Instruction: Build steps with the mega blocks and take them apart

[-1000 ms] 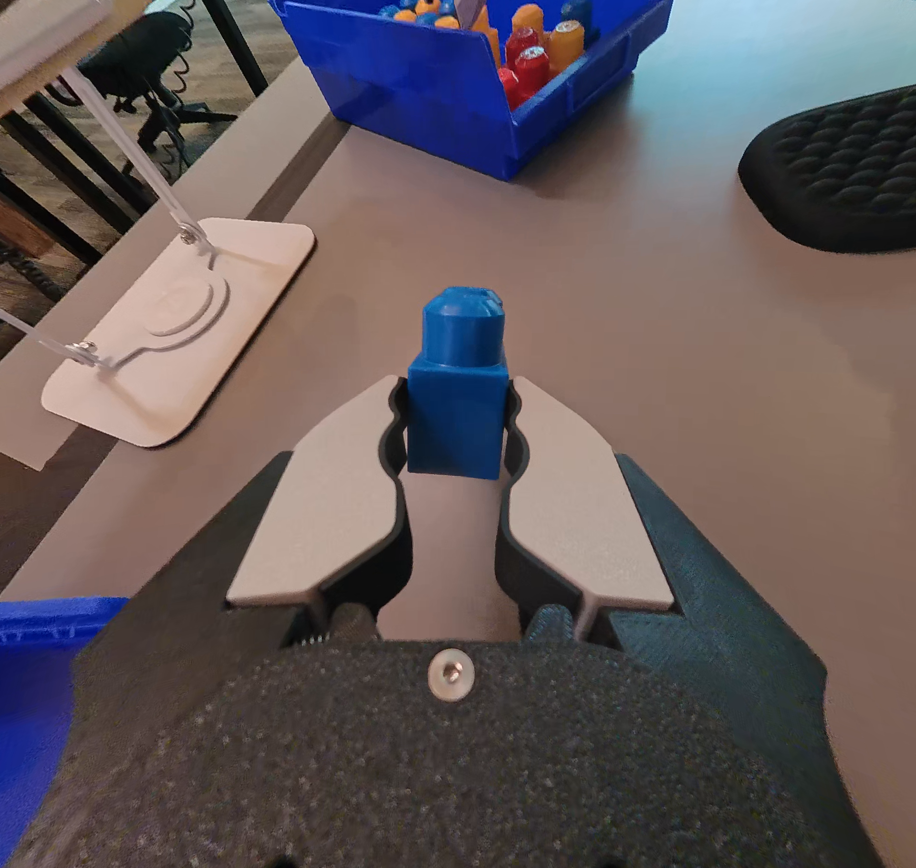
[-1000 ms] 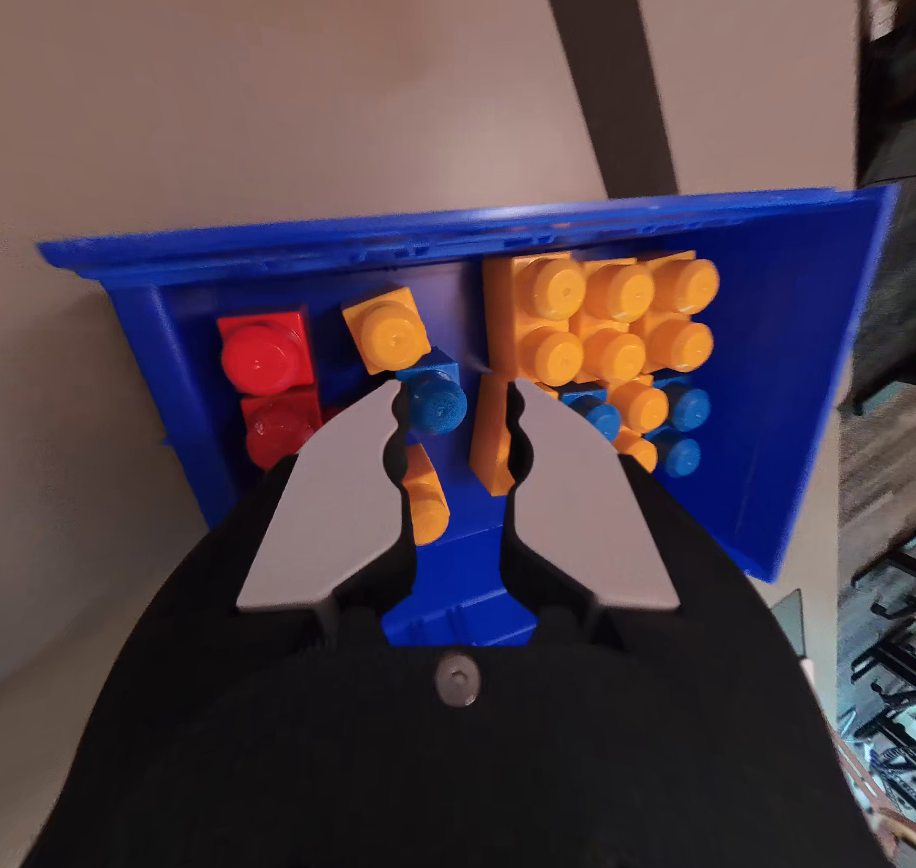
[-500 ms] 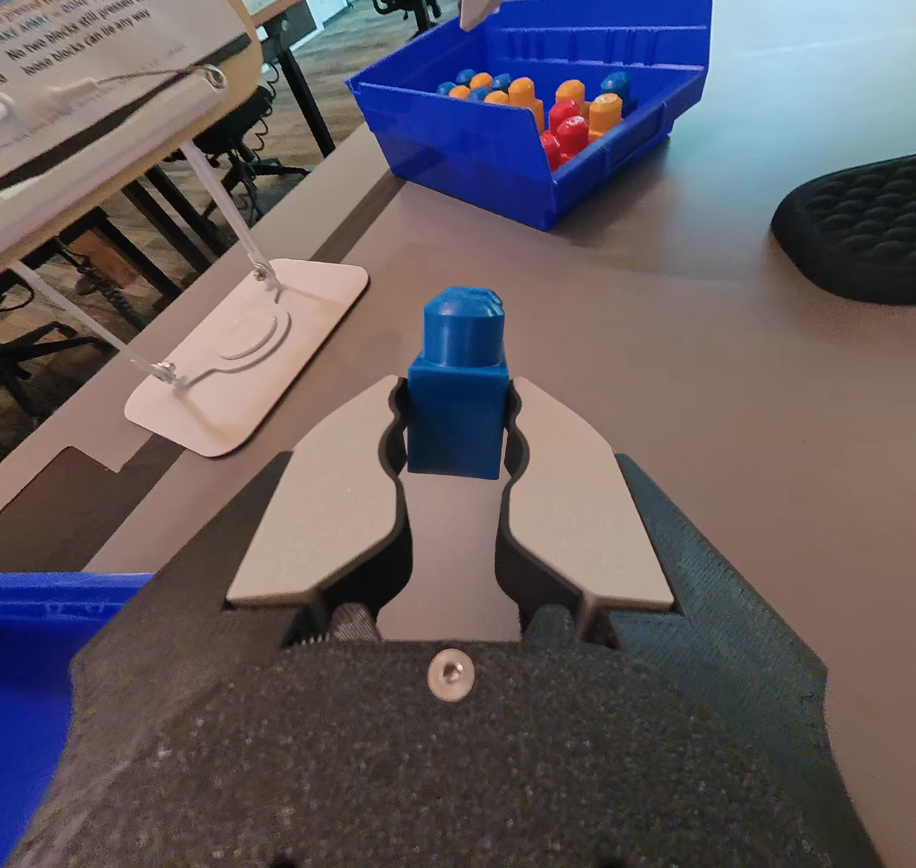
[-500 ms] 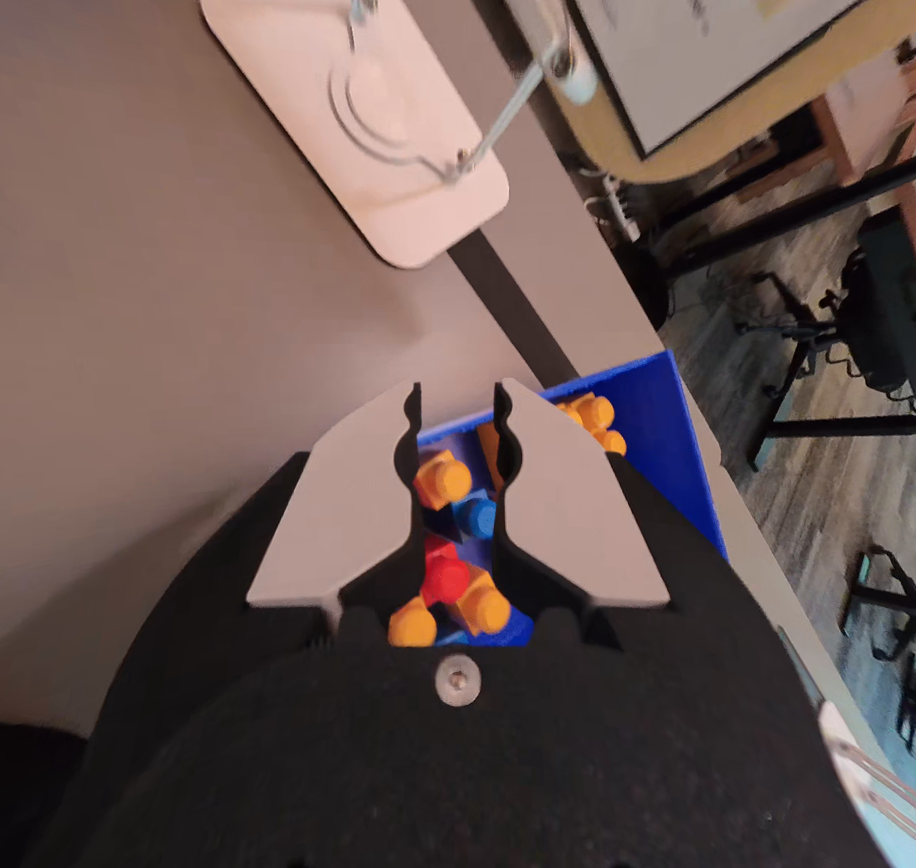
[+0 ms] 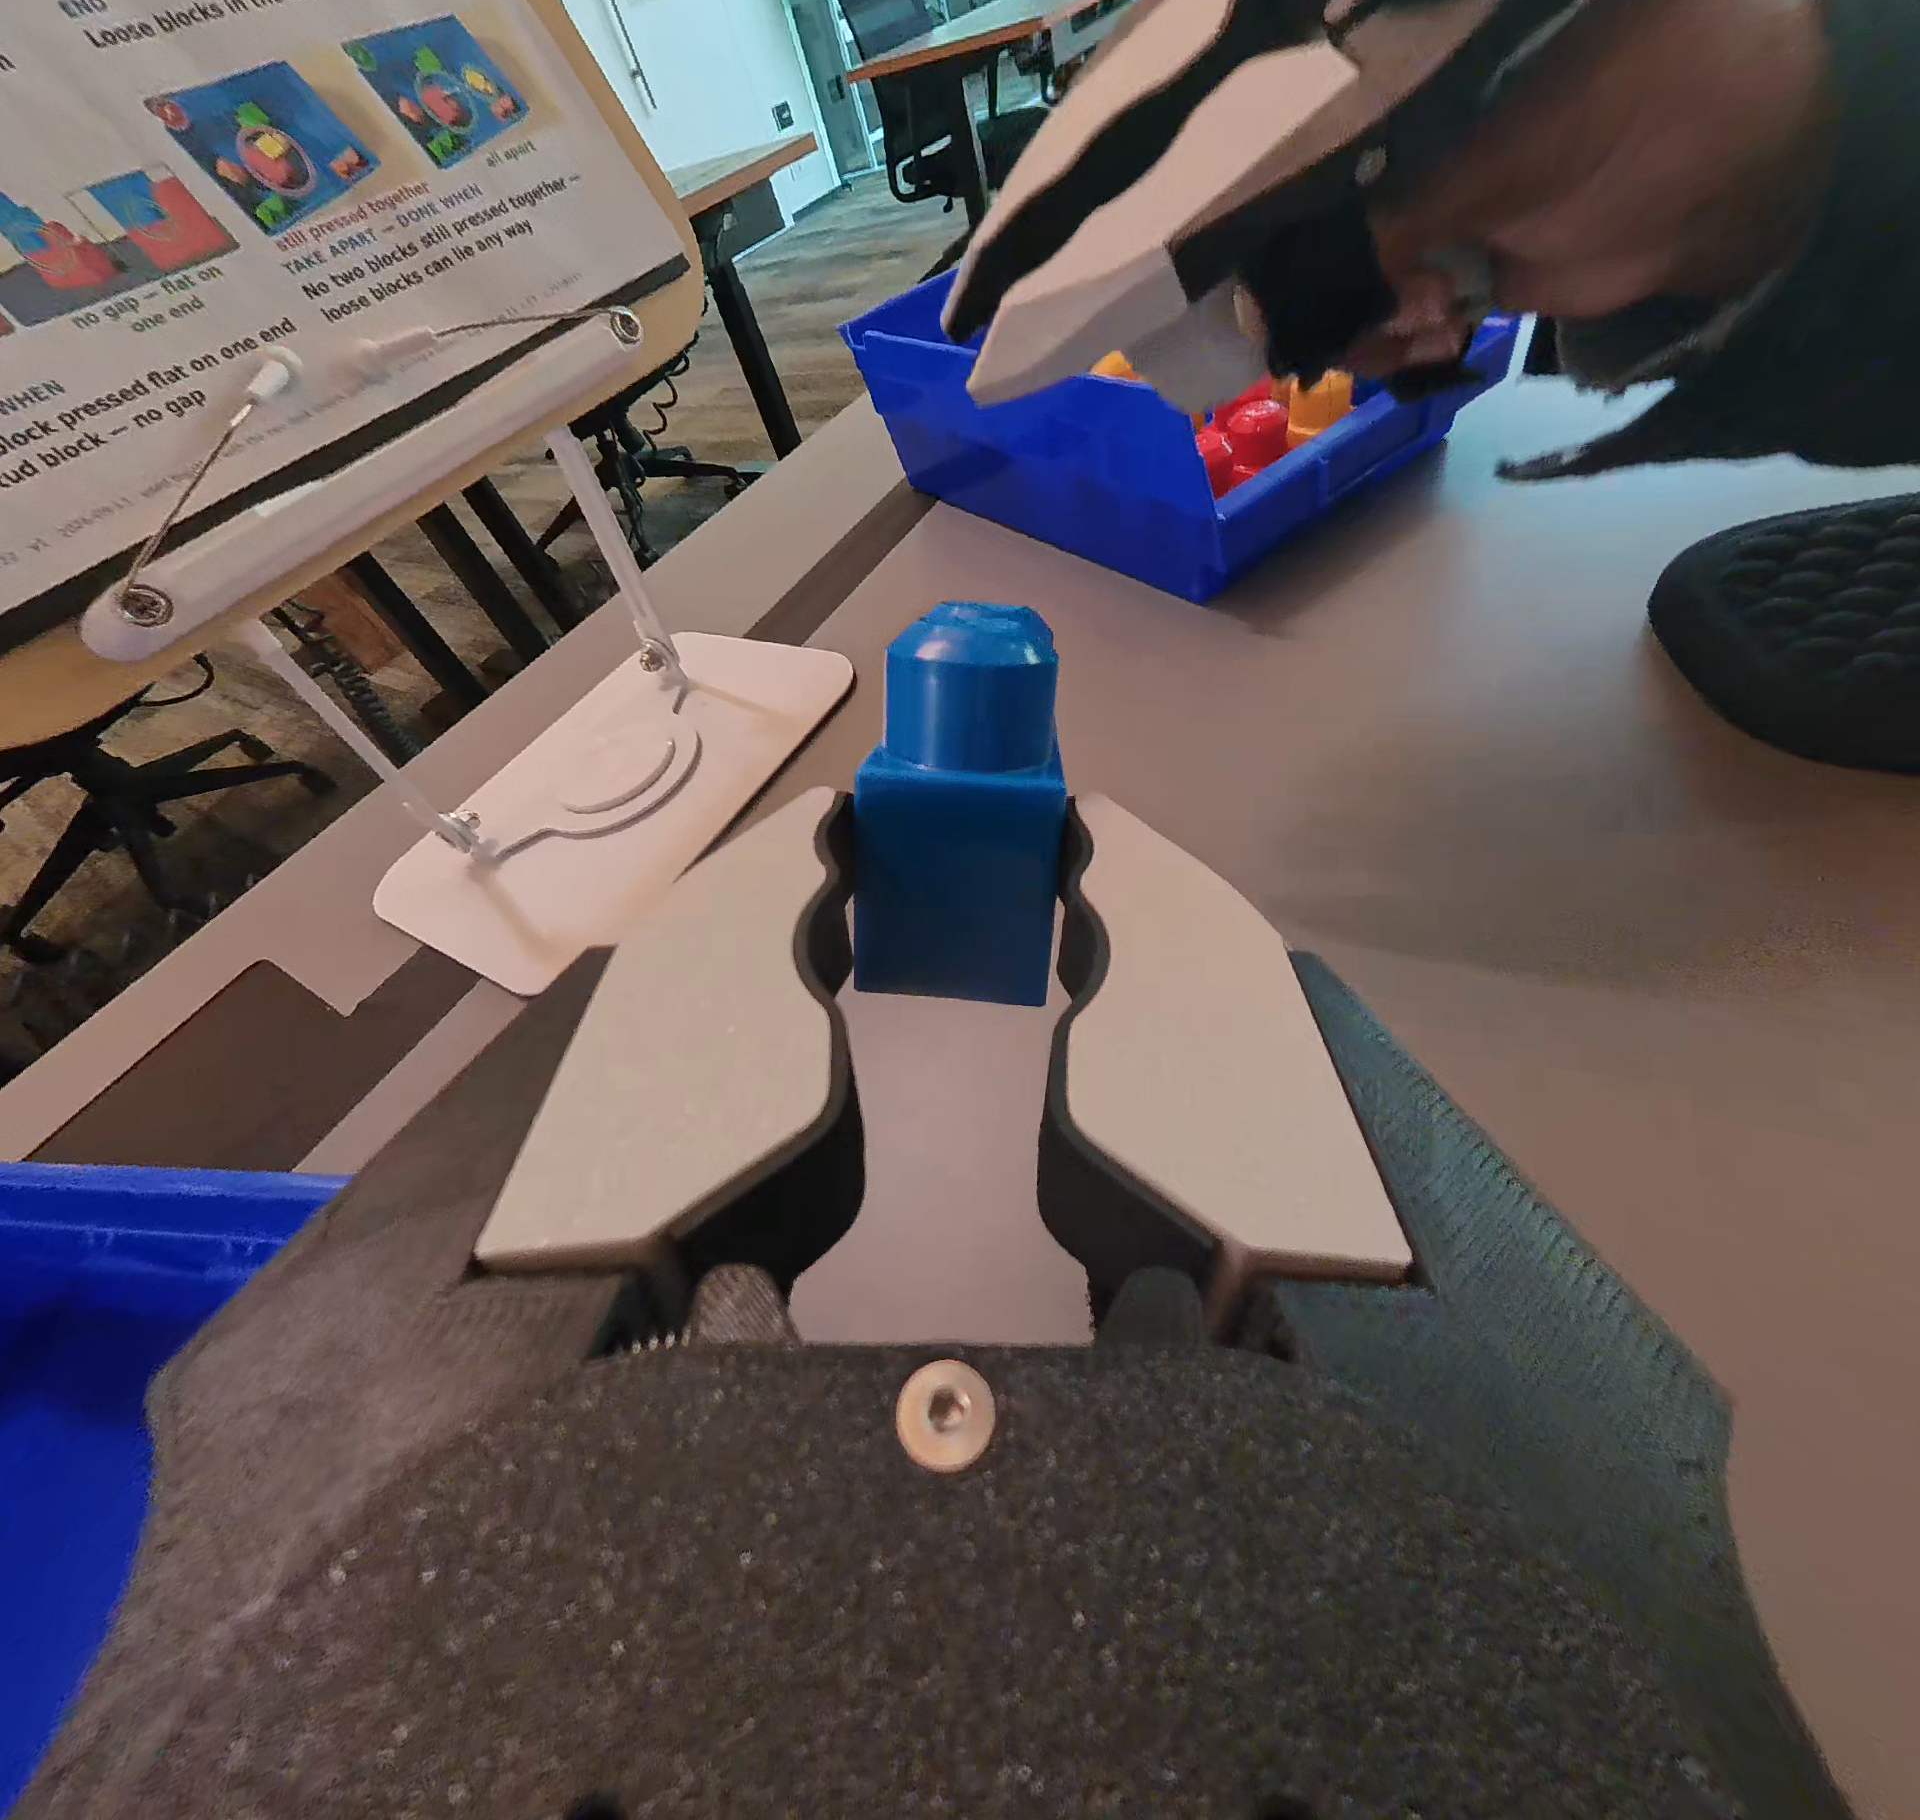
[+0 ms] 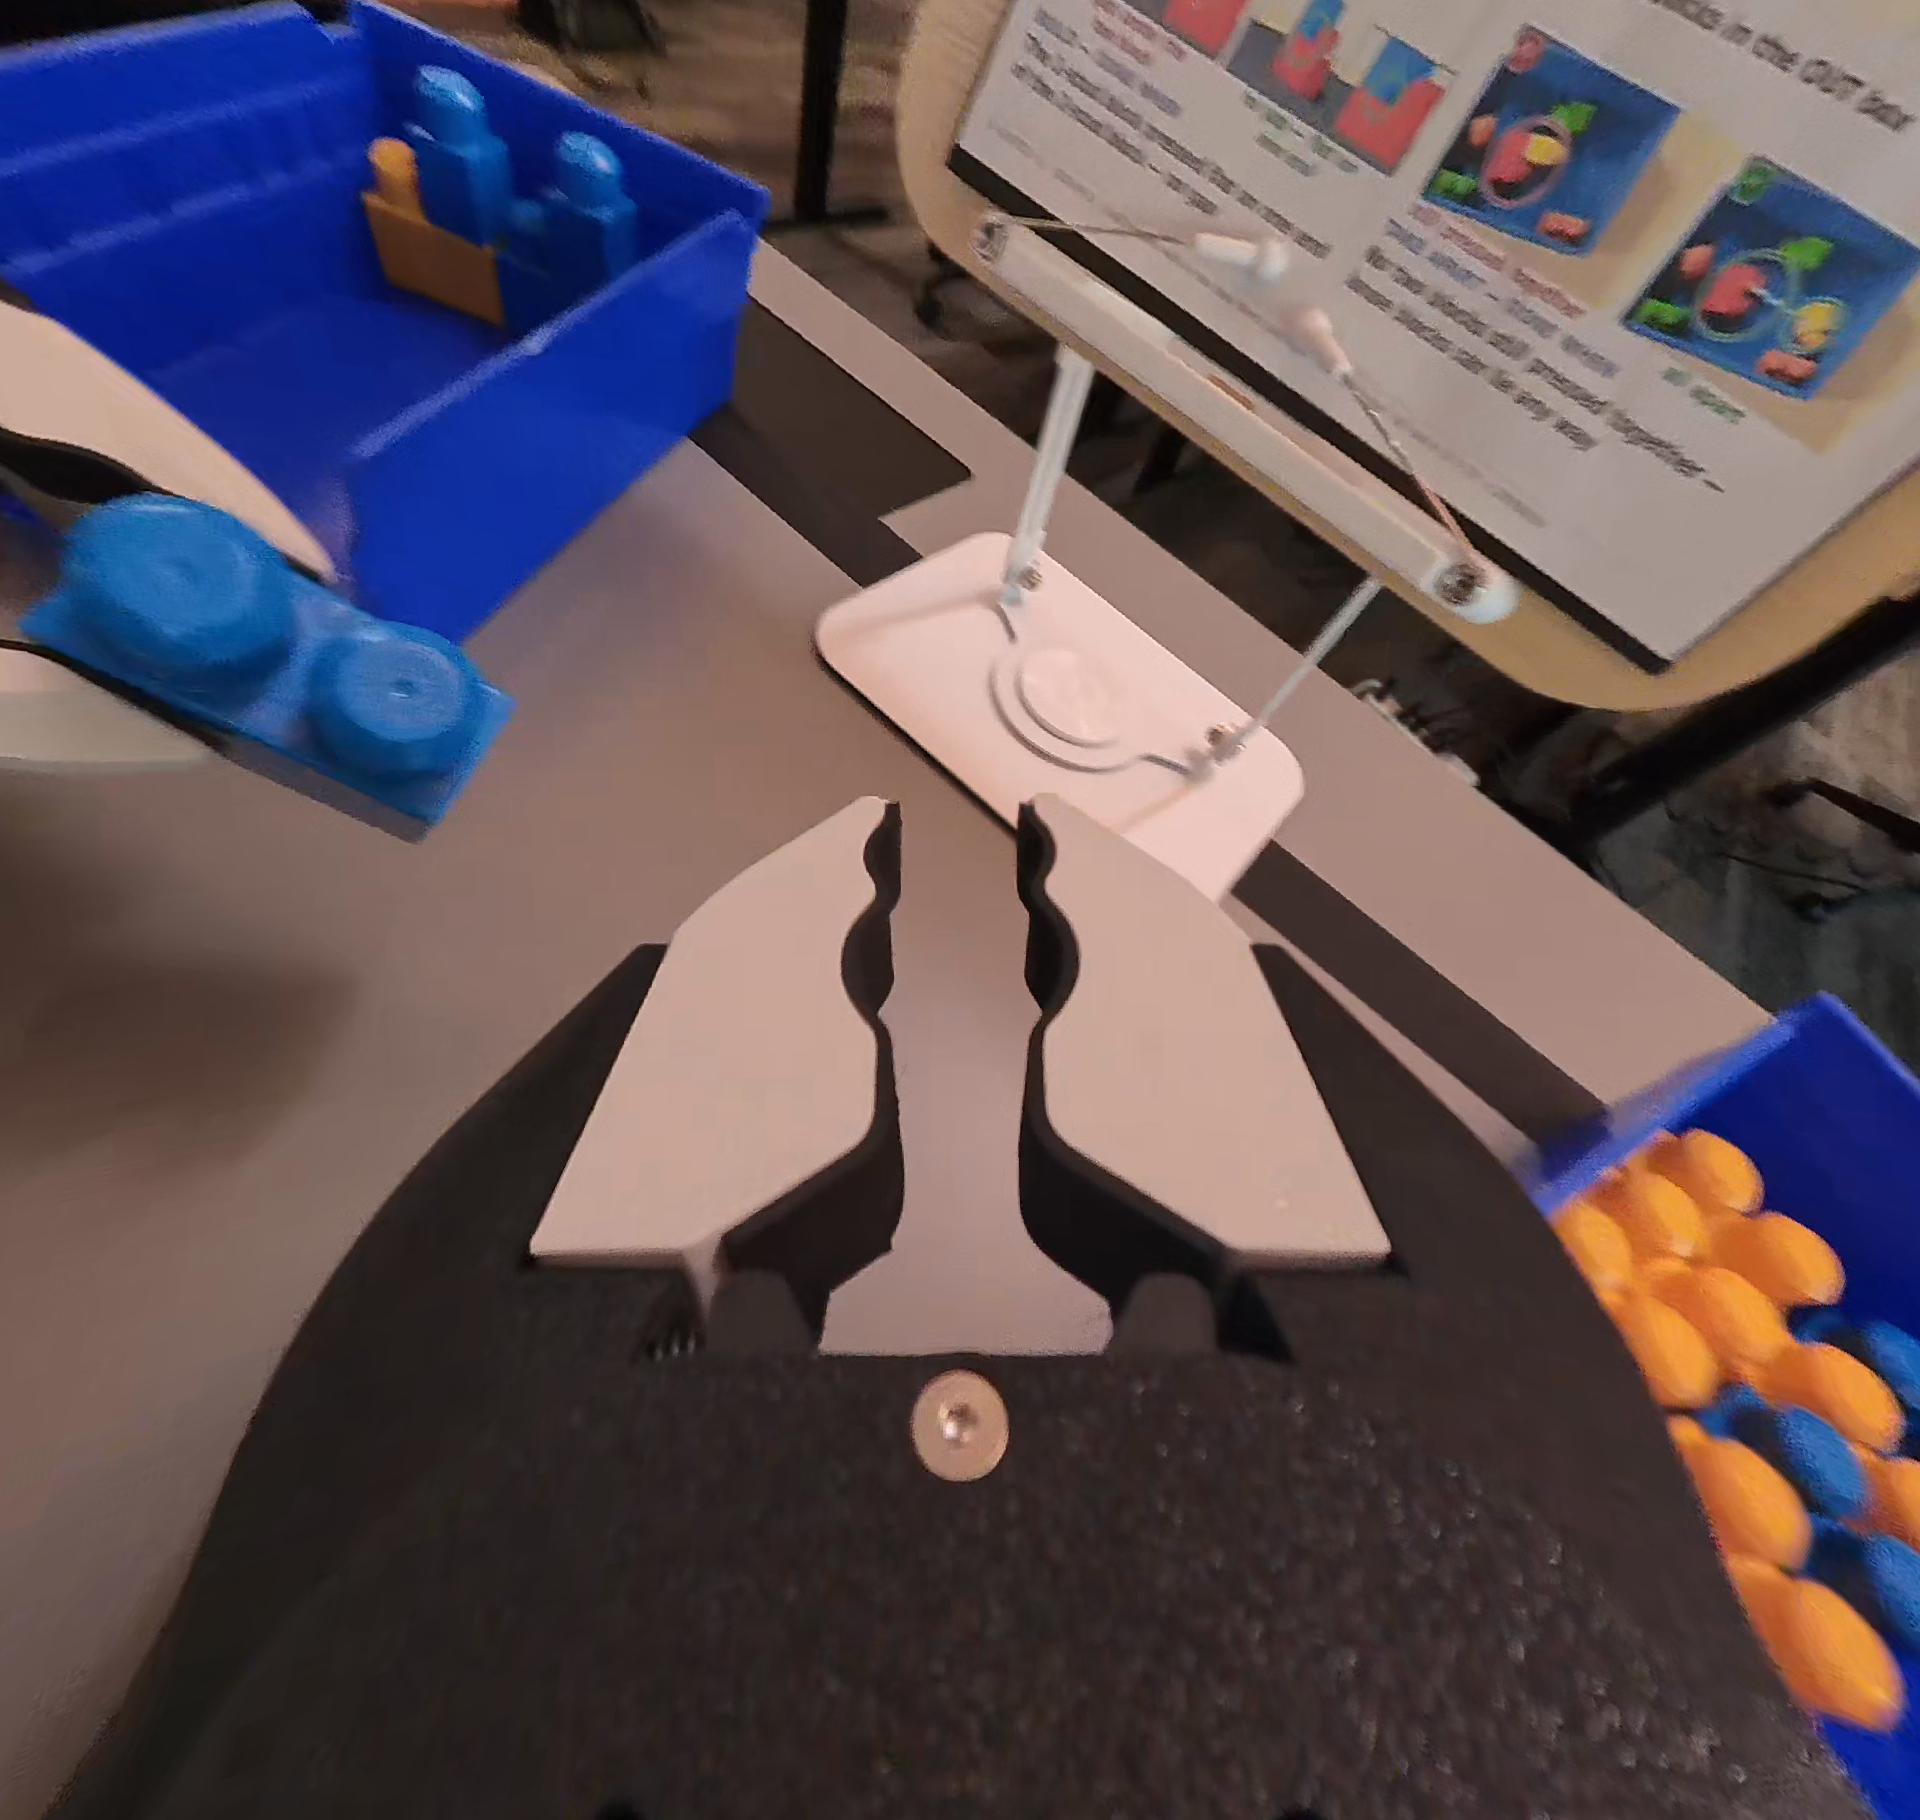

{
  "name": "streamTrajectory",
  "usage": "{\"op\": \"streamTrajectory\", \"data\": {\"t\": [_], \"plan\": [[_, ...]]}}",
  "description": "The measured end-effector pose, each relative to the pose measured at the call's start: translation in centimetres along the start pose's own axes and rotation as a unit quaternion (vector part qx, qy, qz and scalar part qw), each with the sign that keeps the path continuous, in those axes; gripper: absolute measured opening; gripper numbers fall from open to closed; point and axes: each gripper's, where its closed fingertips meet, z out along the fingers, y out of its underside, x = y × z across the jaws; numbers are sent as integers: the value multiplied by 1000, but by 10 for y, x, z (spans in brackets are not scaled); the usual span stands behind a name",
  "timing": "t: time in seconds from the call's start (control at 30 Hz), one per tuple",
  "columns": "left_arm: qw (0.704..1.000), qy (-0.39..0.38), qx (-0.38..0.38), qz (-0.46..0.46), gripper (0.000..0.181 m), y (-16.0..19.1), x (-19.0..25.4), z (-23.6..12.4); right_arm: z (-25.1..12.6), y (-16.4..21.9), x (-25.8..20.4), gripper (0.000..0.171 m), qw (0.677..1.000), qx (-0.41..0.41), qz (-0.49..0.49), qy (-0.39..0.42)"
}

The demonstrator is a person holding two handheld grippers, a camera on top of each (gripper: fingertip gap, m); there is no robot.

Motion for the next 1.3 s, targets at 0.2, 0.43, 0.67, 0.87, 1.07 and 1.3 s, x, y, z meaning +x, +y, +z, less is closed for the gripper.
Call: {"op": "streamTrajectory", "data": {"t": [0.2,0.43,0.67,0.87,1.07,1.3], "plan": [[999,32,21,-23,37,-6,9,0,2,-10,-61,20,990,83,9,-110],[998,53,12,-17,37,0,16,2,-8,-6,-92,29,966,127,14,-225],[996,89,22,-2,37,-3,30,2,-10,9,-116,37,952,102,-27,-287],[993,116,20,11,37,-3,40,0,-13,15,-123,34,943,97,-36,-316],[991,130,13,15,37,1,45,1,-19,19,-123,33,940,86,-52,-327],[990,143,2,22,37,5,51,3,-25,25,-121,28,938,67,-74,-332]]}}
